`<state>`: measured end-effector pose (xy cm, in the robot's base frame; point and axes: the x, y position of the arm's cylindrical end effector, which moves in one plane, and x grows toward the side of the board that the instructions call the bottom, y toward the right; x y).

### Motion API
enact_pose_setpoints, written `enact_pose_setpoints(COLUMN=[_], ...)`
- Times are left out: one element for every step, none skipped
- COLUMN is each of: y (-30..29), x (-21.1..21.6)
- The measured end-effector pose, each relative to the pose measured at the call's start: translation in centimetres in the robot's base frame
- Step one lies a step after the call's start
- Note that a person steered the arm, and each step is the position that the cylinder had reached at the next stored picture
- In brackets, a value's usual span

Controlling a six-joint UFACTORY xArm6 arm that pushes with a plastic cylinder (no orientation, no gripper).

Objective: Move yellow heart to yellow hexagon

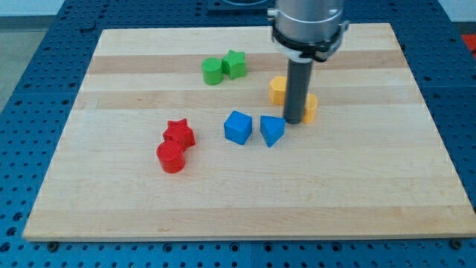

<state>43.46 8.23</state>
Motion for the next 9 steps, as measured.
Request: enact_pose_setpoints(y=[1.2, 0.6, 0.7, 2.9, 3.9, 4.1, 4.3, 4.3, 4.3], x=[0.0, 1.7, 2.7, 2.7, 2.7, 1.6, 0.5, -0.2, -1.1])
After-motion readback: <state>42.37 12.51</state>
